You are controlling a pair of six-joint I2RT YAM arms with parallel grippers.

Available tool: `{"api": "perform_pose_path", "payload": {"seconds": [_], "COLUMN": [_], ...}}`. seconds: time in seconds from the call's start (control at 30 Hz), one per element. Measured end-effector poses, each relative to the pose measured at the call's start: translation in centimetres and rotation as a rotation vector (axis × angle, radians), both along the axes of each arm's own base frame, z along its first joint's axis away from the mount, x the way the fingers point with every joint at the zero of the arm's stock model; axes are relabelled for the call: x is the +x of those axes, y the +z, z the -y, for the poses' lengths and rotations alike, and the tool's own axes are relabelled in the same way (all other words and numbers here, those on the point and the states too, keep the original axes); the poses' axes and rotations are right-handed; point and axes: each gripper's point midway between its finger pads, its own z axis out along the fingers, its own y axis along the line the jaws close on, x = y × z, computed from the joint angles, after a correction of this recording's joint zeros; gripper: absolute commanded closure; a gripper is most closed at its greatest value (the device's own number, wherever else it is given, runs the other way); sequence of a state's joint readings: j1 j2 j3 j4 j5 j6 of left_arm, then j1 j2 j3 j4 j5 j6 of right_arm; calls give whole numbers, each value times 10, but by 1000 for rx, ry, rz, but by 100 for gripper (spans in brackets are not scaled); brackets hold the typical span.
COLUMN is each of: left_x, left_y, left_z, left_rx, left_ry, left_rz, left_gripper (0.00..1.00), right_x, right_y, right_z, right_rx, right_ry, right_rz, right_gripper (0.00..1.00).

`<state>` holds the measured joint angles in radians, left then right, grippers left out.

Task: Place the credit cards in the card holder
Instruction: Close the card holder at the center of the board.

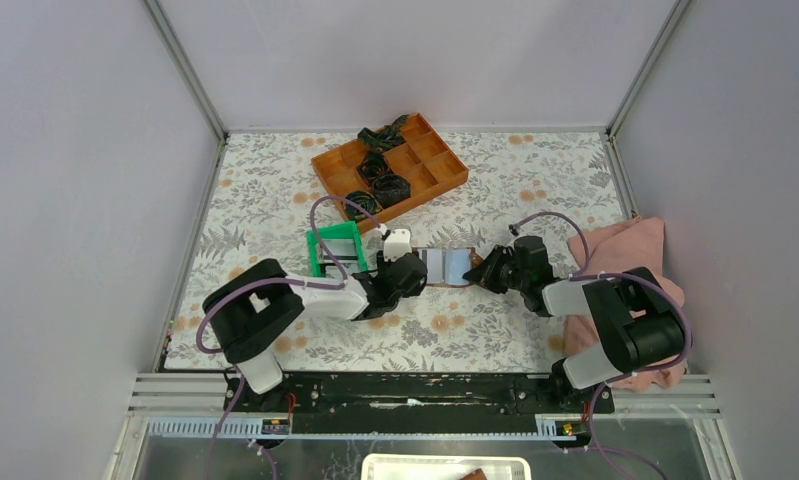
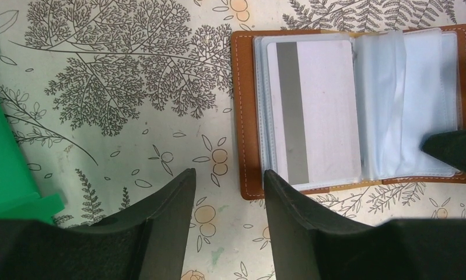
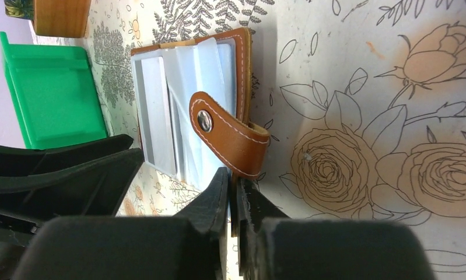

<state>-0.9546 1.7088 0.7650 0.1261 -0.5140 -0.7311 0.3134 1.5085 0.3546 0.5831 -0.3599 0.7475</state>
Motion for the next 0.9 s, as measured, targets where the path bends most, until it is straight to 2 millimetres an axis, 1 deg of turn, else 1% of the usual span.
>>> {"api": "perform_pose_path", "payload": {"seconds": [0.03, 0.13, 0.23, 0.37, 0.43, 0.5, 0.67, 0.73, 0.9], "left_x": [-1, -2, -6, -6, -6, -5, -1, 2, 12], "left_y": [0, 0, 1, 2, 2, 3, 3, 3, 2], "left_z": [0, -5, -15, -37, -44, -47, -40, -34, -18], "left_rx": [0, -3, -24, -92, -130, -164, -196, -202, -188], "left_ry": [-1, 4, 25, 85, 108, 121, 114, 105, 73], "left_rz": [-2, -5, -14, -18, -17, -15, -15, -16, -16], "left_gripper": [45, 45, 45, 45, 45, 46, 52, 54, 55], "right_x": [0, -2, -6, -12, -13, -13, -16, -17, -21], "right_y": [0, -1, 1, 8, 13, 17, 22, 21, 18], "right_z": [0, 0, 1, 3, 4, 5, 9, 11, 12], "right_rx": [0, 1, 6, 16, 23, 30, 39, 40, 50], "right_ry": [0, -4, -10, -19, -25, -33, -53, -63, -66], "right_rz": [-3, -10, -18, -17, -15, -16, -32, -44, -81], "right_gripper": [100, 100, 100, 100, 100, 100, 100, 100, 100]}}
